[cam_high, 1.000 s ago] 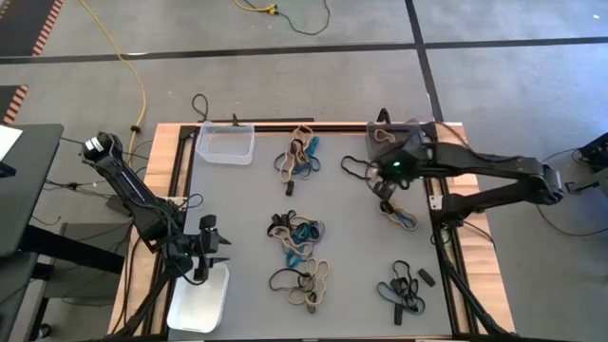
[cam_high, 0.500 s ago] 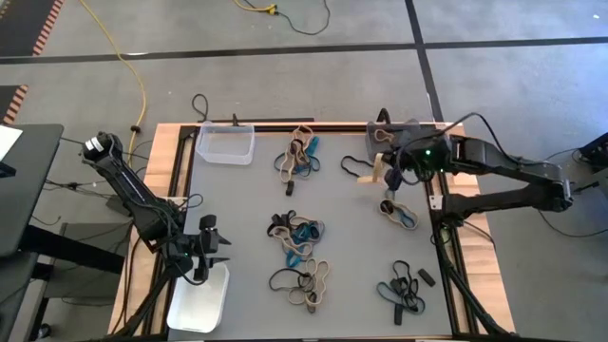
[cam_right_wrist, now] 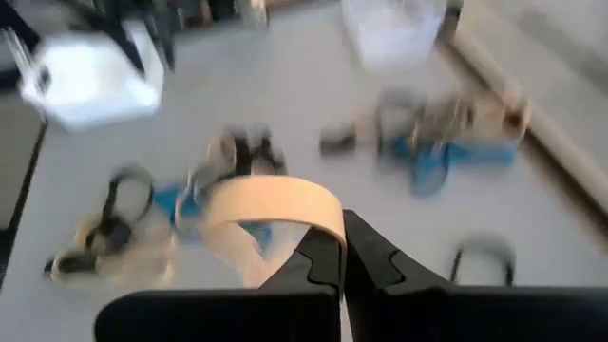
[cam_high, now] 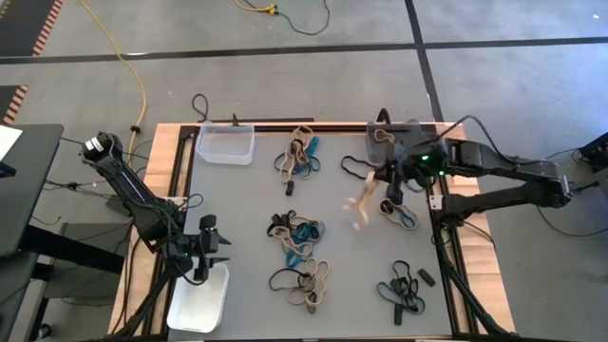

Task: Sort rubber bands into baskets
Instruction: Put the white rubber band into the black transparent bin

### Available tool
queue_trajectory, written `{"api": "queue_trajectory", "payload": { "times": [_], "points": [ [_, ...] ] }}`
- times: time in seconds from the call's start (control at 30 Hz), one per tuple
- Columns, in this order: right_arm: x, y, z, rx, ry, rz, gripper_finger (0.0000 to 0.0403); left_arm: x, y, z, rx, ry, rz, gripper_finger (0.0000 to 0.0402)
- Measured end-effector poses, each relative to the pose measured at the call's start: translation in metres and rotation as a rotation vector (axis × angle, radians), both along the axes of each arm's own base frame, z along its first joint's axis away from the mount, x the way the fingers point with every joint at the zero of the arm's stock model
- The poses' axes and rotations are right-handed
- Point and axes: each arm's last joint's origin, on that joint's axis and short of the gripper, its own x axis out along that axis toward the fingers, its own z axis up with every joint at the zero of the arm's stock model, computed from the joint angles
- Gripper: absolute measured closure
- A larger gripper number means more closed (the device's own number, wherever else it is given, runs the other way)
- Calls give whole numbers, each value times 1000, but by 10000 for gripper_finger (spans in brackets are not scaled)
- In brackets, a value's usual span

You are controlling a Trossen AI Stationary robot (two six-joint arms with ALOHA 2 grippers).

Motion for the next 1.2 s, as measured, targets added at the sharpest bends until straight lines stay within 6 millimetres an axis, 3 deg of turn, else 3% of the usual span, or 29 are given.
{"api": "queue_trajectory", "payload": {
  "times": [0.1, 0.33, 0.57, 0.77, 0.97, 1.13, 1.2],
  "points": [
    [0, -4, -19, 43, 196, -33, 379, 0, 0, 0, 0, 0, 0, 196],
    [15, 0, -9, 4, 40, 13, 379, 0, 0, 0, 0, 0, 0, 196],
    [19, 0, -31, 53, 251, 3, 379, 0, 0, 0, 0, 0, 0, 196],
    [21, 1, -14, -36, 75, 0, 379, 0, 0, 0, 0, 0, 0, 196],
    [17, -1, -19, -7, 138, 0, 379, 0, 0, 0, 0, 0, 0, 196],
    [16, 5, -1, -81, -31, 17, 379, 0, 0, 0, 0, 0, 0, 196],
    [13, 3, 4, -142, -28, -59, 379, 0, 0, 0, 0, 0, 0, 196]
  ]
}}
